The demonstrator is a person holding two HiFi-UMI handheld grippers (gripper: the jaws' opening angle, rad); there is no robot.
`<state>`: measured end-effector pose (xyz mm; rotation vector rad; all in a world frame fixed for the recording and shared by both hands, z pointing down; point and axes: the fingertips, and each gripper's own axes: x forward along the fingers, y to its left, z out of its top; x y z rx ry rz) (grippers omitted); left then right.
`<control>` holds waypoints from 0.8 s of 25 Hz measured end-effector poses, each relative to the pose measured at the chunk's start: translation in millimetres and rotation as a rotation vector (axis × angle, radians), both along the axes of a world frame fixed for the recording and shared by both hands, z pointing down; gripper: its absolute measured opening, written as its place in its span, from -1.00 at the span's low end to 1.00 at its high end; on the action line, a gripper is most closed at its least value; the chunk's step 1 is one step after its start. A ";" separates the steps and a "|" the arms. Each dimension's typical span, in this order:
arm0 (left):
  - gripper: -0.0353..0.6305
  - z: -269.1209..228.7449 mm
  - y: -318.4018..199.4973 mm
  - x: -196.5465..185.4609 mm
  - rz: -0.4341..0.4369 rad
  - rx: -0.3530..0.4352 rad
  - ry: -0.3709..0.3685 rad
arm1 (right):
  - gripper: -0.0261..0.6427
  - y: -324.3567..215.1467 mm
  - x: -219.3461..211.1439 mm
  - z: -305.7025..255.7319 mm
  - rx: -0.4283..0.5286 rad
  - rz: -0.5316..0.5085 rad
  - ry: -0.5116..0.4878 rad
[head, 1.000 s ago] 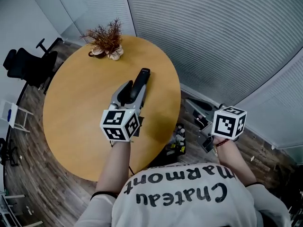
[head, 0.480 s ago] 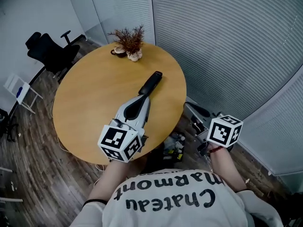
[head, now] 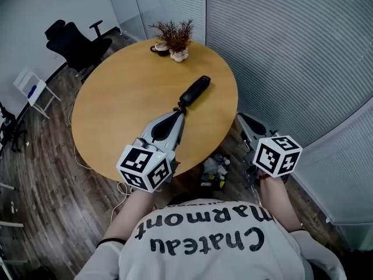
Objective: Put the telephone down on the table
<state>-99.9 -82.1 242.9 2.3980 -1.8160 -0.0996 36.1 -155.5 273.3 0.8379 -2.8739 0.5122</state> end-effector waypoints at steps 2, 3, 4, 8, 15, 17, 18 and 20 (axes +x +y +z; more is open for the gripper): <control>-0.88 3.4 -2.5 2.2 0.006 -0.001 0.002 | -0.88 -2.7 0.2 2.4 -0.002 -0.004 0.003; -0.88 5.1 -4.3 2.8 0.008 -0.005 0.001 | -0.88 -4.4 -0.1 3.5 -0.003 -0.006 0.005; -0.88 6.1 -6.0 3.1 0.009 -0.009 0.000 | -0.88 -5.9 -0.4 4.4 -0.004 -0.007 0.007; -0.88 5.5 -6.3 2.6 0.014 -0.013 -0.016 | -0.88 -7.2 -2.4 7.4 -0.009 -0.007 0.019; -0.88 15.7 -0.2 -8.0 -0.020 -0.035 -0.011 | -0.88 -5.6 -13.0 14.9 -0.014 -0.038 0.039; -0.88 16.6 0.6 -11.1 -0.026 -0.035 -0.008 | -0.88 -5.3 -15.9 15.4 -0.015 -0.044 0.039; -0.88 16.6 0.7 -12.1 -0.028 -0.035 -0.007 | -0.88 -5.5 -16.8 15.7 -0.016 -0.046 0.040; -0.88 17.8 1.7 -13.4 -0.030 -0.038 -0.005 | -0.88 -5.7 -18.0 16.9 -0.018 -0.047 0.042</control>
